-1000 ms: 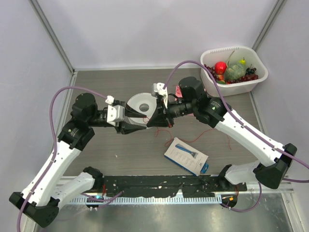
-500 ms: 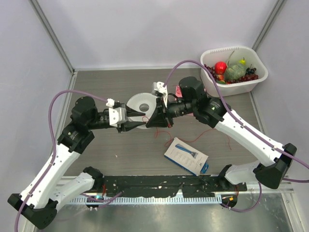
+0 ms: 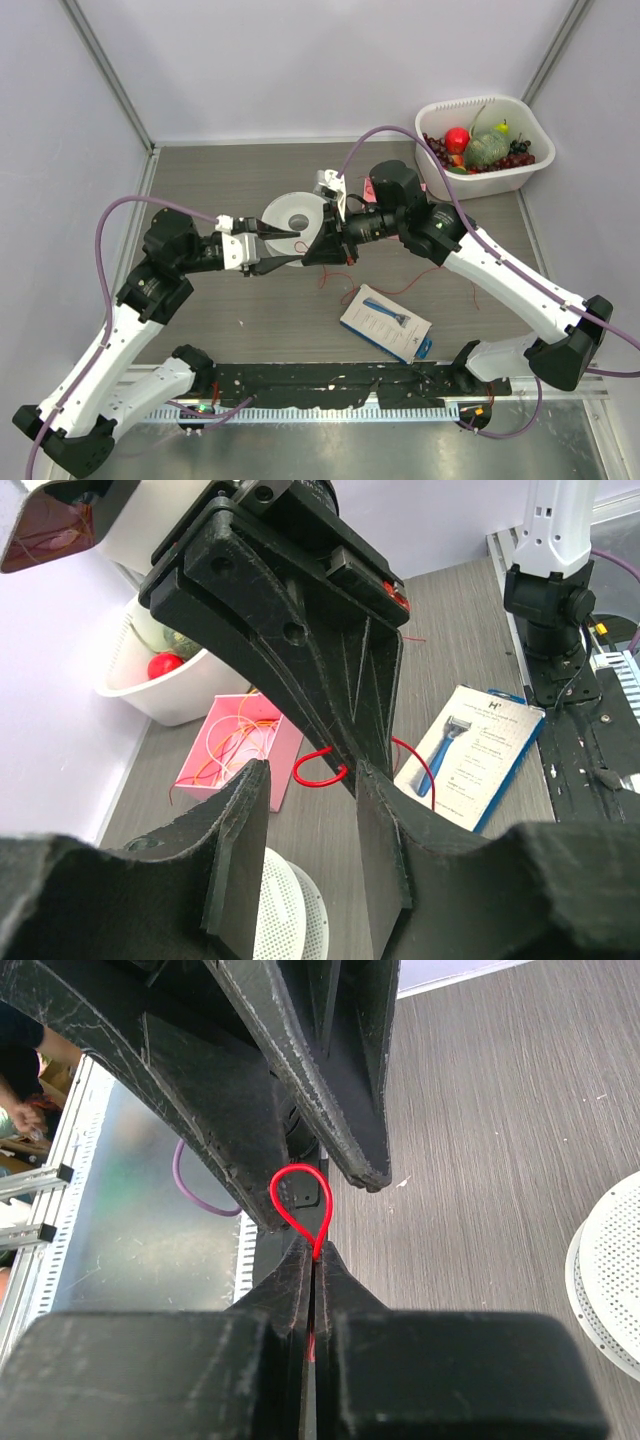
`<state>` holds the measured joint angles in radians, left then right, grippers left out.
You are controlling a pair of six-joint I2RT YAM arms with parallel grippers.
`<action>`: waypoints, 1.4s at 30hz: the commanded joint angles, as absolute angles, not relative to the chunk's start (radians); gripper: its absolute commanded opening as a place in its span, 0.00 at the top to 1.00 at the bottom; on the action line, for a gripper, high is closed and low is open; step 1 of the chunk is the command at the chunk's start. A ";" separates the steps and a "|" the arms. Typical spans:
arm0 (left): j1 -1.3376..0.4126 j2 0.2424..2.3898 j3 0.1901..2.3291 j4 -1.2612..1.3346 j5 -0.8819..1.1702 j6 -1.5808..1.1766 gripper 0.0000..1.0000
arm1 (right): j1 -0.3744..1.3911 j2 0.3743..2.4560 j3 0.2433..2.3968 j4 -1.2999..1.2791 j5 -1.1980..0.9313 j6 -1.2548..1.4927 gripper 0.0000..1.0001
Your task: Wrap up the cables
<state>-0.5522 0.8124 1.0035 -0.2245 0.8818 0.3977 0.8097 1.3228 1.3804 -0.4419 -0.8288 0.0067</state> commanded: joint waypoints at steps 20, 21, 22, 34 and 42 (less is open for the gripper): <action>-0.580 0.813 1.023 -0.209 0.853 0.423 0.62 | 0.811 1.318 1.378 -0.388 -0.831 0.043 0.99; -0.580 0.815 1.023 -0.207 0.851 0.425 0.62 | 0.811 1.318 1.379 -0.388 -0.831 0.043 0.99; -0.583 0.815 1.025 -0.206 0.851 0.423 0.62 | 0.813 1.318 1.376 -0.387 -0.833 0.043 0.99; -0.584 0.815 1.025 -0.206 0.862 0.397 0.89 | 0.811 1.318 1.374 -0.390 -0.836 0.038 0.99; -0.584 0.816 1.031 -0.204 0.810 0.321 1.00 | 0.799 1.304 1.371 -0.403 -0.819 0.029 0.80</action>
<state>-0.5785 0.8162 1.0035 -0.2459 0.8444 0.3756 0.8093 1.3228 1.3697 -0.4248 -0.8280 0.0330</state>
